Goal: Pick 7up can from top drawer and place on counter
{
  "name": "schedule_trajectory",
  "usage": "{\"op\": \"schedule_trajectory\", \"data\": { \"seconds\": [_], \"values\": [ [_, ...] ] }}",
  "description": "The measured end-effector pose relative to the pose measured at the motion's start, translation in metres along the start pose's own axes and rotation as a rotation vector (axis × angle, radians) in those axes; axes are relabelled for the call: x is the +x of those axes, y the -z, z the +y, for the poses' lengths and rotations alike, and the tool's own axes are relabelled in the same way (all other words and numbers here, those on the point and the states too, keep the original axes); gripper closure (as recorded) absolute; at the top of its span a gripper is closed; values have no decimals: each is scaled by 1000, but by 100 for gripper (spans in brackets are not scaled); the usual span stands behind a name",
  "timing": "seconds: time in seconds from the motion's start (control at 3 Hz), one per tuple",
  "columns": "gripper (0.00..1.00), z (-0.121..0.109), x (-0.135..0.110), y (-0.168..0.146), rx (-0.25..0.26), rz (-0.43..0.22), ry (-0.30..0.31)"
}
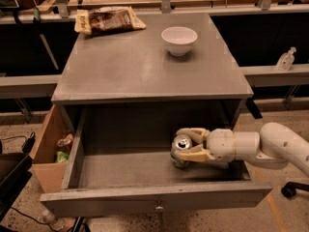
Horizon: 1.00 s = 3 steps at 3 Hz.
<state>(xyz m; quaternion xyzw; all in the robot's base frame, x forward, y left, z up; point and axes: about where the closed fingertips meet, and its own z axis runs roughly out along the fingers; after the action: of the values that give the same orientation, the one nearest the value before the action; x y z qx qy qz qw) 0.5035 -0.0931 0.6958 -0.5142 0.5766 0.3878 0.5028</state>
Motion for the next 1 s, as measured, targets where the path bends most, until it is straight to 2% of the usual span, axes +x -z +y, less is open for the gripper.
{"op": "schedule_trajectory", "data": {
  "seconds": [0.33, 0.67, 1.0],
  "values": [
    [100, 9, -27, 3, -20, 38, 27],
    [100, 16, -95, 22, -31, 73, 54],
    [100, 5, -193, 33, -46, 88, 49]
  ]
}}
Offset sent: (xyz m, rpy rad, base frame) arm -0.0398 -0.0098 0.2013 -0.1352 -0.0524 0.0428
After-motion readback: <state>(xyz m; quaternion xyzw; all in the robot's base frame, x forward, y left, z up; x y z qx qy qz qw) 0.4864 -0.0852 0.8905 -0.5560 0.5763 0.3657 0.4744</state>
